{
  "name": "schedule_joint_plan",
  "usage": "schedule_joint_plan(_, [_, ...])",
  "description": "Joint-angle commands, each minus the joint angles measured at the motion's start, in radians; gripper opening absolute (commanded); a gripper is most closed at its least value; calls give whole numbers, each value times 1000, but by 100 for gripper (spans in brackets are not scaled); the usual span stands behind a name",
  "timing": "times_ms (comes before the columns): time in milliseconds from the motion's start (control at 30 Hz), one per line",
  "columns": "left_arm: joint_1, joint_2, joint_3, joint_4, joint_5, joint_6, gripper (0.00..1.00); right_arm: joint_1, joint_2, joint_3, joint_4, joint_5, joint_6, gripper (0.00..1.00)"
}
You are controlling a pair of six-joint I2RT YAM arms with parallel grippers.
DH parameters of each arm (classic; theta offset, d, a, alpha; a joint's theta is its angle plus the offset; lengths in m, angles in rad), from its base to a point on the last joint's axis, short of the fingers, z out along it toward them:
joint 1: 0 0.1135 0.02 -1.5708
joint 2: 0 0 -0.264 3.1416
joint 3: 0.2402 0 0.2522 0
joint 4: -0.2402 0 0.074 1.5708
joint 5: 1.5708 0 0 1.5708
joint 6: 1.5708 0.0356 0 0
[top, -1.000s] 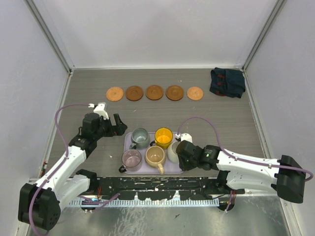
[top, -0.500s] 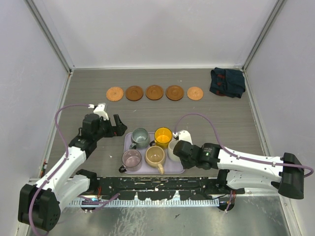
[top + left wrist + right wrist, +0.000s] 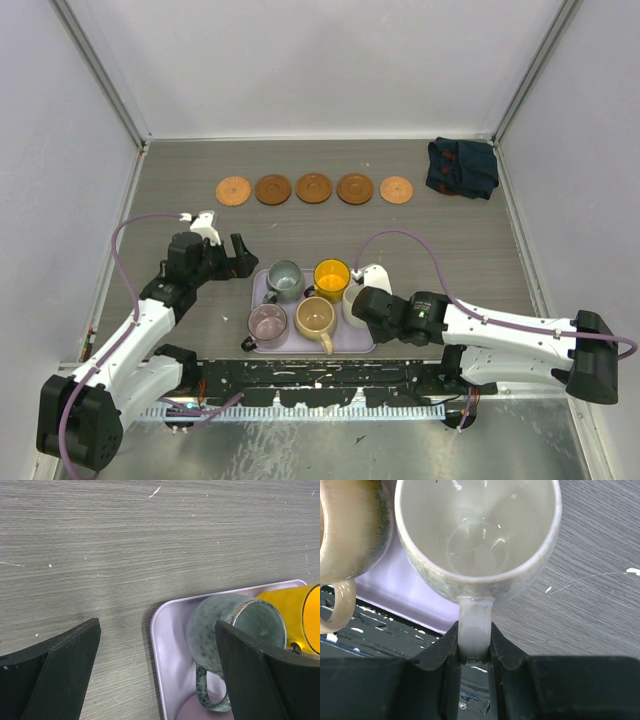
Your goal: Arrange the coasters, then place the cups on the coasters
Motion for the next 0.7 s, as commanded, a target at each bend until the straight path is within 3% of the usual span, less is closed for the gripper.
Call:
schedule_joint_plan(0, [-3,-10,3,48,3,0,98,6,26,-17,68,-2,27,1])
schedule_joint_plan(300, [-4,0,10,53,9,-1,98,6,31,-74,119,-30,57,4])
schedule_joint_plan(667, [-4,16,7,64,22,-6,98,6,54,-99,168,-22,53,35])
